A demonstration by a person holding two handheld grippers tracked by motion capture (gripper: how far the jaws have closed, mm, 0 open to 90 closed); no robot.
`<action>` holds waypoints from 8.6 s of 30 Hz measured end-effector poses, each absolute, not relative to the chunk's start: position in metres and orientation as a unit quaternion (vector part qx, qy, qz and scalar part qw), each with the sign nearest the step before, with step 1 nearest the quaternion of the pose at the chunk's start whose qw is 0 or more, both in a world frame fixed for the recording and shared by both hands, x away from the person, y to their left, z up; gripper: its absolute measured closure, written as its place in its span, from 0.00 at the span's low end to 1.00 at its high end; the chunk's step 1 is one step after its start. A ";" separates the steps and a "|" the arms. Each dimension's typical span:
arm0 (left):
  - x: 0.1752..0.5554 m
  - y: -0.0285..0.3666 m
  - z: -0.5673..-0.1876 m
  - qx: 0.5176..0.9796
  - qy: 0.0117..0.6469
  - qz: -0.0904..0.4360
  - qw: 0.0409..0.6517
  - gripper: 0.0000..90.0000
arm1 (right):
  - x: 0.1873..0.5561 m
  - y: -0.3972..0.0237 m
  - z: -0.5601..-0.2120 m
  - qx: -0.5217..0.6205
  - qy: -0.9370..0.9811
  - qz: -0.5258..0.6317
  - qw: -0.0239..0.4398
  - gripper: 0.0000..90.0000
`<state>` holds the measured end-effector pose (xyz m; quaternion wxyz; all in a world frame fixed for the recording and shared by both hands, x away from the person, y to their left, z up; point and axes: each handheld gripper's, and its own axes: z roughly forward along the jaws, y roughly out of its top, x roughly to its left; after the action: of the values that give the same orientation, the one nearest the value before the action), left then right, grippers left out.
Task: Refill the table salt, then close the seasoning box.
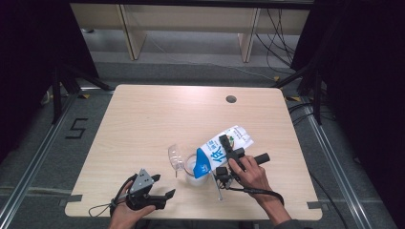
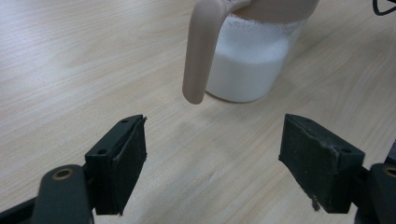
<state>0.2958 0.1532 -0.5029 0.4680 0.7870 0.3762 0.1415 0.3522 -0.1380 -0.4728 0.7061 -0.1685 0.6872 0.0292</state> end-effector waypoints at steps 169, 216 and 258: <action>0.298 0.153 -0.500 0.778 0.387 0.142 0.473 0.25 | 0.409 -0.284 -0.480 0.315 0.727 0.483 0.373 0.92; 0.298 0.153 -0.499 0.780 0.379 0.144 0.477 0.25 | 0.406 -0.280 -0.487 0.389 0.700 0.498 0.333 0.46; 0.298 0.154 -0.499 0.778 0.382 0.152 0.475 0.25 | 0.352 -0.289 -0.473 0.414 0.705 0.489 0.306 0.17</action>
<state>0.2982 0.1540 -0.4985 0.4753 0.7777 0.3823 0.1520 0.3523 -0.2893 -0.4728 0.3058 0.4140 0.7046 0.4885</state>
